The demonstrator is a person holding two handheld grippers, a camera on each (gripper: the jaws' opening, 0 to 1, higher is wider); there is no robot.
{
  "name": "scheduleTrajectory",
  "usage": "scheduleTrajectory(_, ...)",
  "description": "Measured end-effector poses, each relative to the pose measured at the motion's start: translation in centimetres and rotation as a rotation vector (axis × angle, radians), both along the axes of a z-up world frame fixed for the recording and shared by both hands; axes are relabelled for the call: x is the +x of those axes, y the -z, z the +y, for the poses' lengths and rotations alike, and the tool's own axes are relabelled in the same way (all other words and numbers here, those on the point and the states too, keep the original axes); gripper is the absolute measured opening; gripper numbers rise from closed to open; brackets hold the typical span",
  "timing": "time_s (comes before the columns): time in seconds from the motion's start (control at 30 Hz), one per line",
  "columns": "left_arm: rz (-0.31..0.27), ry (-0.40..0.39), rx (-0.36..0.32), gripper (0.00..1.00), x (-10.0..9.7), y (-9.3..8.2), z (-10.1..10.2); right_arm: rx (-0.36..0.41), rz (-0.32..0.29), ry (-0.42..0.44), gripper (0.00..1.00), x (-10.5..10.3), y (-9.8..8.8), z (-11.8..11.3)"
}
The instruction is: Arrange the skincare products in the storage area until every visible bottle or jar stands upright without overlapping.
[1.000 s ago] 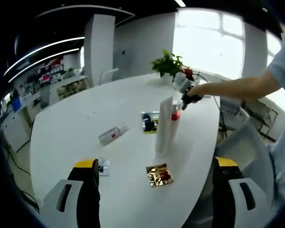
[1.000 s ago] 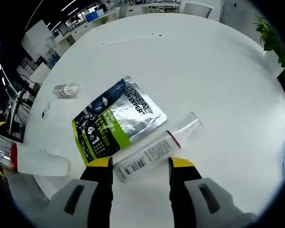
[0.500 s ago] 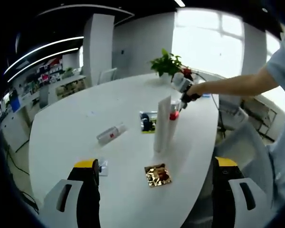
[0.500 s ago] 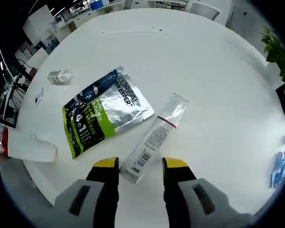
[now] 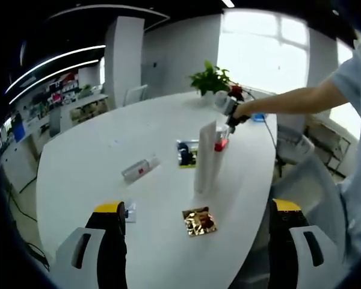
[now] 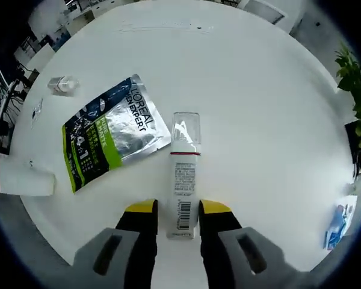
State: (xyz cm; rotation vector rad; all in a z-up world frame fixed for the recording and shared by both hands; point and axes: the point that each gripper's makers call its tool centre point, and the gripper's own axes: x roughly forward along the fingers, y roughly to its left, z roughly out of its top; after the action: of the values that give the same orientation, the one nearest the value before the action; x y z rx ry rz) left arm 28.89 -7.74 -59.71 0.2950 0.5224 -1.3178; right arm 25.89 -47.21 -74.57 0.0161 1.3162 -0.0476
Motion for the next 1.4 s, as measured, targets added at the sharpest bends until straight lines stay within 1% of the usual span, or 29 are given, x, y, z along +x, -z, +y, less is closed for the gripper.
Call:
scheduleTrajectory(0.2, 0.002, 0.003, -0.003, 0.97, -0.1, 0.0, -0.2, -0.004, 0.013, -0.02, 0.27, 0.0, 0.0, 0.0)
scheduleTrajectory(0.27, 0.002, 0.003, -0.006, 0.97, -0.2, 0.0, -0.2, -0.004, 0.012, -0.015, 0.22, 0.0, 0.0, -0.1)
scheduleTrajectory(0.3, 0.002, 0.003, -0.009, 0.97, -0.3, 0.0, -0.3, -0.005, 0.012, 0.005, 0.21, -0.1, 0.0, -0.2)
scheduleTrajectory(0.43, 0.002, 0.003, -0.017, 0.97, -0.5, -0.2, -0.3, -0.004, -0.003, 0.01, 0.2, -0.2, 0.1, -0.1)
scheduleTrajectory(0.6, 0.004, 0.01, -0.027, 0.97, -1.0, -0.3, -0.5, 0.0, -0.003, -0.016, 0.18, -0.5, 0.1, 0.1)
scheduleTrajectory(0.77, 0.004, 0.022, -0.033, 0.97, -1.4, -0.4, -0.7, 0.019, -0.031, -0.012, 0.17, -1.5, 0.0, 0.5)
scheduleTrajectory(0.83, 0.001, 0.03, -0.033, 0.97, -1.6, -0.4, -0.9, 0.035, -0.047, -0.001, 0.17, -1.8, 0.0, 0.6)
scheduleTrajectory(0.9, 0.0, 0.032, -0.038, 0.97, -1.6, -0.5, -1.0, 0.061, -0.09, 0.02, 0.17, -1.8, -0.3, 0.8)
scheduleTrajectory(0.93, 0.0, 0.033, -0.04, 0.97, -1.6, -0.6, -1.1, 0.087, -0.111, 0.028, 0.17, -1.9, -0.5, 1.1)
scheduleTrajectory(1.0, -0.005, 0.036, -0.045, 0.97, -1.6, -0.7, -1.2, 0.104, -0.146, 0.043, 0.17, -2.0, -0.9, 1.3)
scheduleTrajectory(1.17, -0.008, 0.043, -0.054, 0.97, -1.9, -0.8, -1.6, 0.149, -0.213, 0.043, 0.16, -2.6, -1.6, 2.4)
scheduleTrajectory(1.33, -0.005, 0.051, -0.062, 0.97, -2.1, -0.8, -1.9, 0.187, -0.282, 0.03, 0.16, -3.1, -2.4, 4.3)
scheduleTrajectory(1.37, -0.003, 0.051, -0.065, 0.97, -2.1, -0.8, -1.8, 0.2, -0.299, 0.019, 0.16, -3.2, -2.7, 4.9)
scheduleTrajectory(1.4, -0.003, 0.052, -0.067, 0.97, -2.1, -0.8, -1.9, 0.2, -0.305, 0.019, 0.16, -3.4, -2.8, 5.2)
